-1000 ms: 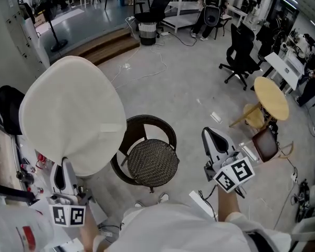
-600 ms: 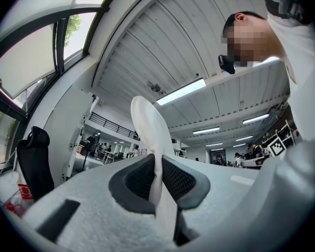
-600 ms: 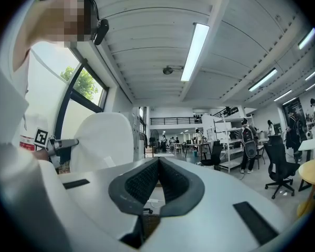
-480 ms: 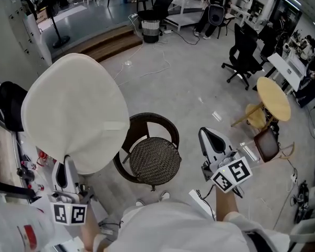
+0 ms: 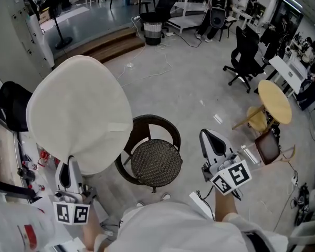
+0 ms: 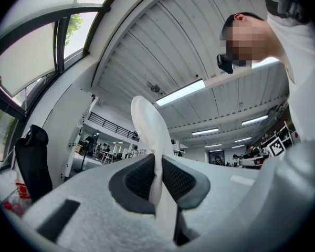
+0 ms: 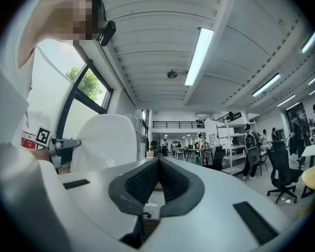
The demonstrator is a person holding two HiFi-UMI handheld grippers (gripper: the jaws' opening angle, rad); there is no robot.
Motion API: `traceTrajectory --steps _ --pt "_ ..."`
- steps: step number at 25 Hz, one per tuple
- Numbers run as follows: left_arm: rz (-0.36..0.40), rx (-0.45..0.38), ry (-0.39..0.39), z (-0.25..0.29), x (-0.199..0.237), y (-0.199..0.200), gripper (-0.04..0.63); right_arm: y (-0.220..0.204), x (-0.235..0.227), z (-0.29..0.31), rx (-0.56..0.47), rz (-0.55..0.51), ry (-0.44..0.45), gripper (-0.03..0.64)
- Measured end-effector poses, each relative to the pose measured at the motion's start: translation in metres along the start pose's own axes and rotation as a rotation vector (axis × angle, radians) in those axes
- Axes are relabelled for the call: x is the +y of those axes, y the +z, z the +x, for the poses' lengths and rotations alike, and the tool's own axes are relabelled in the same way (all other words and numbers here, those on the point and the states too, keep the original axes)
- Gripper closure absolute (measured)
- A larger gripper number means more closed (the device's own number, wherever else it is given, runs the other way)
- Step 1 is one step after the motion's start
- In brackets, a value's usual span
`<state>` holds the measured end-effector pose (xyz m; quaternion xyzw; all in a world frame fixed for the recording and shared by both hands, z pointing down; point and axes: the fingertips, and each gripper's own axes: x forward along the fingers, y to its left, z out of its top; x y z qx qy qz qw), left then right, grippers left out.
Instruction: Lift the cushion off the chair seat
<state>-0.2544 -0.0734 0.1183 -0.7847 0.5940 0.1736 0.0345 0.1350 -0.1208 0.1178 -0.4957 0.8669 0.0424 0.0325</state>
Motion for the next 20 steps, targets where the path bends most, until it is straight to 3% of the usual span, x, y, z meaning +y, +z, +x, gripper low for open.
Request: traceTrajectory --steps 20 --pt "-0.02 0.004 -0.006 0.0008 0.0017 -0.0049 0.555 -0.0042 0.0019 0.0033 -0.002 -0.001 -0.006 0.615"
